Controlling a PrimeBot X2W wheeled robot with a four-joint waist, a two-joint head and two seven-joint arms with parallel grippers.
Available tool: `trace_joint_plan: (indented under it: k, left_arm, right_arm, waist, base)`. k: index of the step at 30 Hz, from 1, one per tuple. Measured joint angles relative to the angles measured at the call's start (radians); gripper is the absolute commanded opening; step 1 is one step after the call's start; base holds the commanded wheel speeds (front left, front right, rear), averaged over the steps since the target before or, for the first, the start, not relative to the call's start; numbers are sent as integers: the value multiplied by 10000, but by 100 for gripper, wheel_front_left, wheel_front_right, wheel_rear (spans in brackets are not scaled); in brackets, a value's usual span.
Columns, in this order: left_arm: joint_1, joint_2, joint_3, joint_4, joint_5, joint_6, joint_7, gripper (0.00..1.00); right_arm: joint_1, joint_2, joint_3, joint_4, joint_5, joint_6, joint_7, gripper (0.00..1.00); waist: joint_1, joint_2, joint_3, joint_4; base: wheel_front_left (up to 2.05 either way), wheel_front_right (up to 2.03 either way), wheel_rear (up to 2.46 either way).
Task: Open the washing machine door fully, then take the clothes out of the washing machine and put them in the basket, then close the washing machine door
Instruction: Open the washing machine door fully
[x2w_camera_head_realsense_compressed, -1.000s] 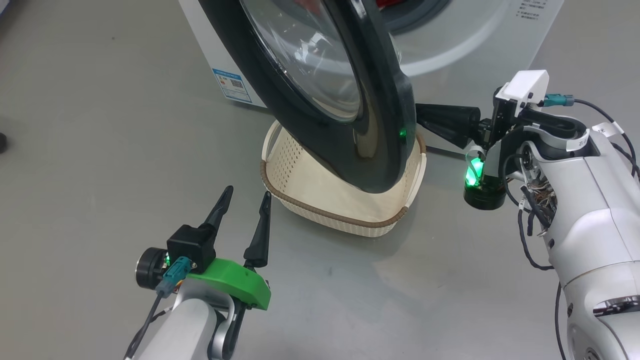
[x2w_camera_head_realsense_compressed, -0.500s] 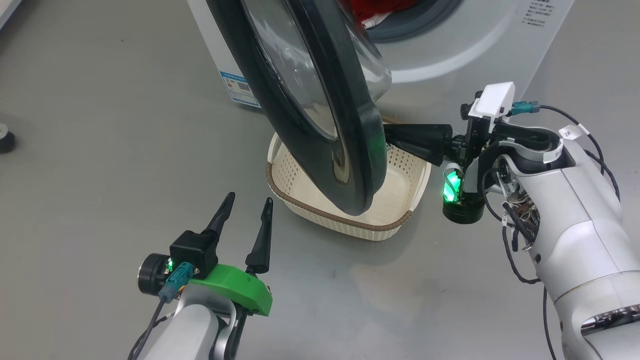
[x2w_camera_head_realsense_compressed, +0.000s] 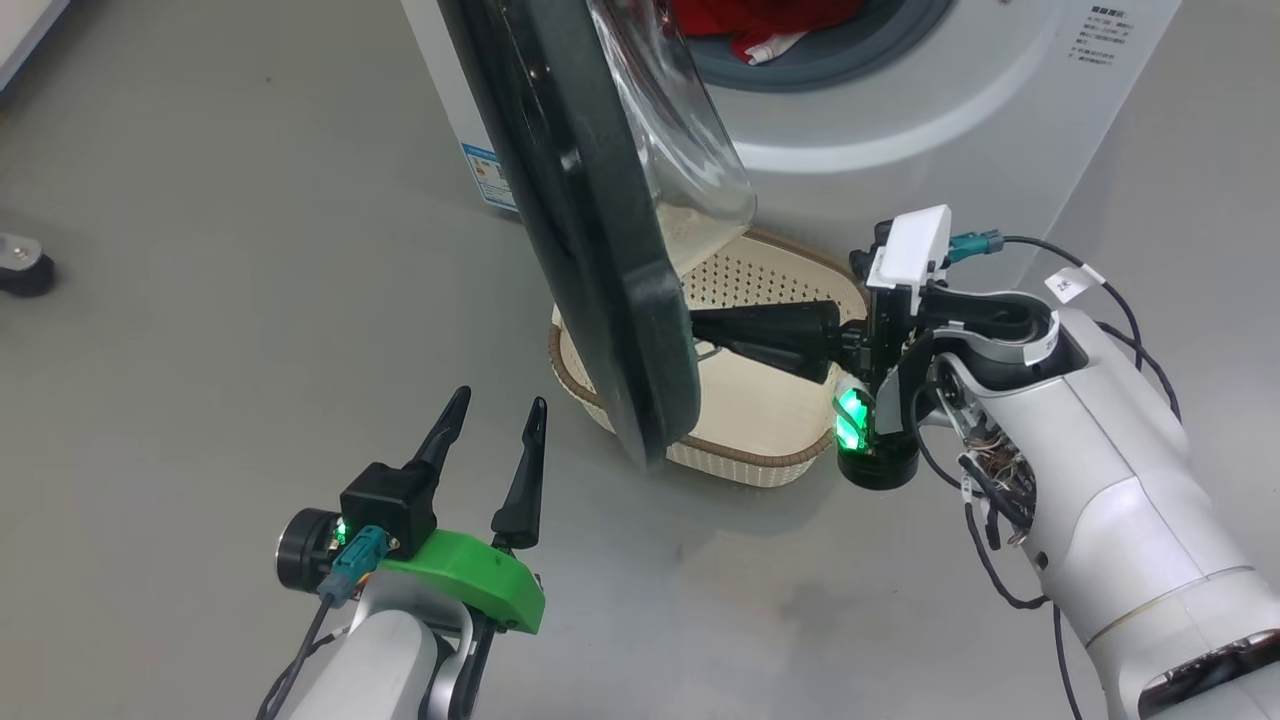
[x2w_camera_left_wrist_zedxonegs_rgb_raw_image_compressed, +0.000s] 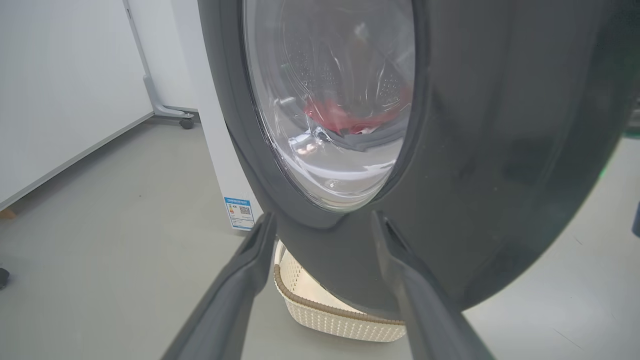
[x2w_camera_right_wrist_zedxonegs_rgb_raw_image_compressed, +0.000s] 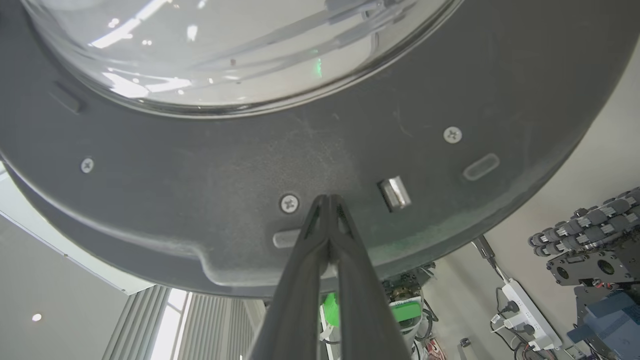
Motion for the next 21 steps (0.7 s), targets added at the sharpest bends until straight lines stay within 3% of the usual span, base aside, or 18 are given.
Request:
trace_joint_plan:
  k: [11, 21]
  left_arm:
    - [12, 2, 10, -2, 0, 4, 0, 100]
    - [124, 6, 337, 6, 42, 88, 0, 100]
  right_arm:
    - [264, 13, 1200, -650, 734, 0, -581, 0]
    - [376, 36, 1511, -897, 1018, 0, -1302, 0]
  waist:
    - [0, 0, -36, 125]
    - [0, 0, -112, -25]
  base:
    - [0, 0, 0]
    - [0, 0, 0]
